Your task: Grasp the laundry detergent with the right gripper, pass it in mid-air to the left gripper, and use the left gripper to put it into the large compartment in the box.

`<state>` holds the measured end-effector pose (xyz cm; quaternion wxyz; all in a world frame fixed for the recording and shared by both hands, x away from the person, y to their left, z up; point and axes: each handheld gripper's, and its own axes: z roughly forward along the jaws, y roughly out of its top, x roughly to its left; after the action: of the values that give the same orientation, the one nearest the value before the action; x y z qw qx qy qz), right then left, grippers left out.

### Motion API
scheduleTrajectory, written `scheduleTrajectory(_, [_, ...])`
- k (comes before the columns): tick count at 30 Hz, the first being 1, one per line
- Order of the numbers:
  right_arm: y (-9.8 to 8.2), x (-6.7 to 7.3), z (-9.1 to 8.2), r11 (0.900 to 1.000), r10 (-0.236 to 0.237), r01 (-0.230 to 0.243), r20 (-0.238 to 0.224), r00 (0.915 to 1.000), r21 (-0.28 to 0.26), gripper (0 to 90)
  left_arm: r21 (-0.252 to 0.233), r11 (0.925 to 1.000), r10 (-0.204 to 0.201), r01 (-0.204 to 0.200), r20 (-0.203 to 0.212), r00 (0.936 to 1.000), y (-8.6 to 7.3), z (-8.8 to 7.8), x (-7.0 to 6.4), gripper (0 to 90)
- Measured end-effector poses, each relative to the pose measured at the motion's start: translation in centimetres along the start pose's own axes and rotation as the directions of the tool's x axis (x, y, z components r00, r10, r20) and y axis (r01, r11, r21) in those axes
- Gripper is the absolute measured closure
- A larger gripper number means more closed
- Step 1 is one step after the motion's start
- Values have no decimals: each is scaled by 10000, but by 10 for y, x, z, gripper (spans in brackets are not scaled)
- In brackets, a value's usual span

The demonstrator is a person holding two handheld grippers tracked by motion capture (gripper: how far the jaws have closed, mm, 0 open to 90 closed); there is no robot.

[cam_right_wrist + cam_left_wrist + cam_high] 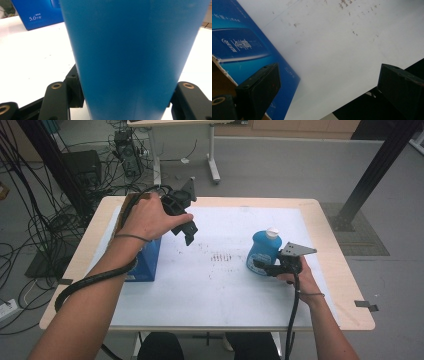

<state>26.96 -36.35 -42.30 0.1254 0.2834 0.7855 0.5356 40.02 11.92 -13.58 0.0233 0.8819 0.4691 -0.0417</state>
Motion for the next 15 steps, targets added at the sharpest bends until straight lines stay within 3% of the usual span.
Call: scheduleTrajectory(15, [0,-1,0,10000,-36,36,-24,10000,-3,409,19,10000,1,0,-22,10000,0,0,1,53])
